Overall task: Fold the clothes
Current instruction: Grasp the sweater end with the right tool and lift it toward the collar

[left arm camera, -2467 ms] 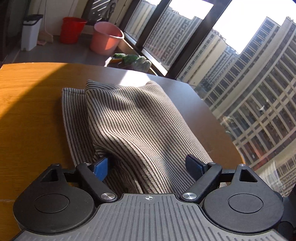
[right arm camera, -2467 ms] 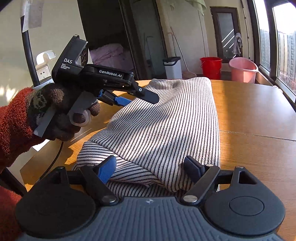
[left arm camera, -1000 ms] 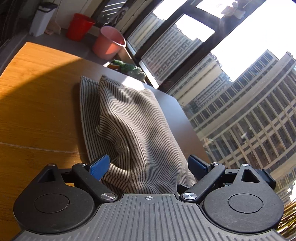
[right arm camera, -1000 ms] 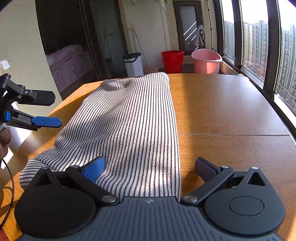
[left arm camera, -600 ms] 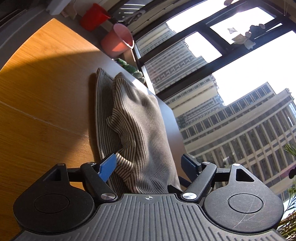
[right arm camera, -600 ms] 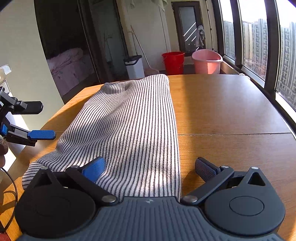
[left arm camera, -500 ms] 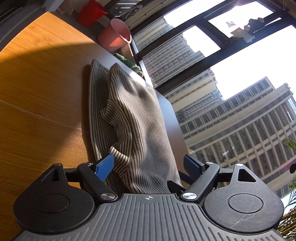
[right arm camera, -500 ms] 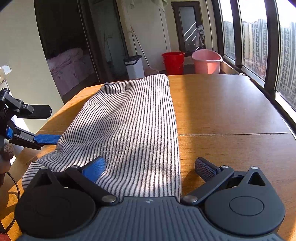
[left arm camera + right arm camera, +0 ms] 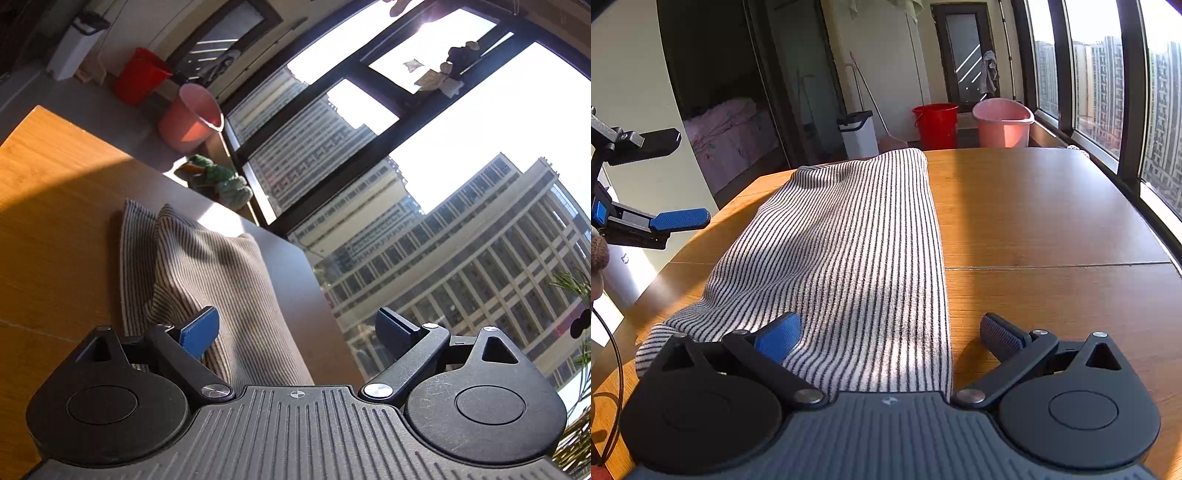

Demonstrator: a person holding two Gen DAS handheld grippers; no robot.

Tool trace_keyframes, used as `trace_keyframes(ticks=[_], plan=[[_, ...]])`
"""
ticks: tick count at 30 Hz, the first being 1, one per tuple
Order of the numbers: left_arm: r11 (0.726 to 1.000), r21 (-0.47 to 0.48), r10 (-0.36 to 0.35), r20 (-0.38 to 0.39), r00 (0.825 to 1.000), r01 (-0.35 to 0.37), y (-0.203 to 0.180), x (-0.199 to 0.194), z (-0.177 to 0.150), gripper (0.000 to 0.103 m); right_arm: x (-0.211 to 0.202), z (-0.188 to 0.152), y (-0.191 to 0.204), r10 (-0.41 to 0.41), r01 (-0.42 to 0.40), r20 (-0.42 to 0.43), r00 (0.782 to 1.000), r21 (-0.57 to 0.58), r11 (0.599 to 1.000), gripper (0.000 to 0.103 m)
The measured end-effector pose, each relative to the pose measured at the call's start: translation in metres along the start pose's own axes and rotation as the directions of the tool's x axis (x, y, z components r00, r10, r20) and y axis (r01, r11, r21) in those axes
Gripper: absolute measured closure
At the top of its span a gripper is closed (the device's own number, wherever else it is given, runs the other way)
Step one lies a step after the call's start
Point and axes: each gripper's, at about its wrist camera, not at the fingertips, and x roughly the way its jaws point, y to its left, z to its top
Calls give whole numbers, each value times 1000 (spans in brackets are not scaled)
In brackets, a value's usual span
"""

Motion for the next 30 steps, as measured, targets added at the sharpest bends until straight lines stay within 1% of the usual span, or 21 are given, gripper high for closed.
trace_keyframes(ticks=[2,5,7,9,10,11,12,13,14,15,16,17,20,23,25,26,27,28,29,30], plan=[[999,29,42,-37,998,-41,0,7,-9,9,1,1,1,6,-6,-10,1000,-19,1000,0],[992,76,107,-91,990,-101,0,18,-23,9,3,4,3,22,-23,-25,999,-71,997,0],[984,108,152,-125,981,-138,-1,25,-32,10,-8,5,7,54,-48,26,998,-186,981,0],[964,169,226,-104,969,-206,-4,19,-34,8,-31,4,16,102,-55,124,987,-330,942,0],[949,200,264,-88,960,-242,-6,15,-35,8,-45,4,22,149,-81,149,978,-386,919,0],[932,231,301,-71,951,-278,-9,12,-35,8,-55,4,27,197,-123,136,971,-422,898,0],[925,236,318,-55,947,-297,-8,6,-35,8,-61,3,32,240,-172,99,966,-449,877,0],[922,232,327,-40,944,-310,-7,0,-33,8,-67,2,38,282,-225,52,958,-477,850,0],[919,227,337,-25,941,-323,-5,-6,-32,8,-70,-1,46,317,-285,-26,948,-512,810,0],[915,223,346,-10,938,-335,-4,-12,-30,8,-71,-5,53,325,-311,-74,943,-543,780,0],[912,218,355,5,935,-348,-2,-18,-29,7,-70,-11,60,315,-314,-102,943,-580,752,0],[909,219,359,25,933,-355,-4,-22,-27,6,-68,-17,67,293,-300,-115,949,-616,728,0],[904,228,352,87,932,-362,-9,-40,-24,4,-52,-30,82,227,-238,-110,968,-697,677,0],[917,212,308,165,937,-339,-16,-62,-18,3,-37,-42,90,178,-183,-89,980,-760,623,1],[921,203,287,219,932,-331,-19,-72,-15,0,-33,-38,92,183,-204,-111,977,-743,637,2],[924,198,277,246,929,-328,-21,-77,-13,0,-29,-32,91,176,-218,-133,975,-709,671,10],[917,210,278,268,922,-338,-25,-80,-14,0,-22,-22,84,179,-242,-163,970,-626,742,14],[908,227,283,289,914,-353,-29,-82,-16,0,-16,-11,77,189,-263,-191,963,-535,802,15],[896,253,287,299,910,-365,-33,-82,-18,0,-13,-2,66,220,-291,-206,953,-441,849,16],[872,317,284,296,912,-374,-40,-78,-22,0,-10,7,56,253,-317,-218,943,-345,883,16]])
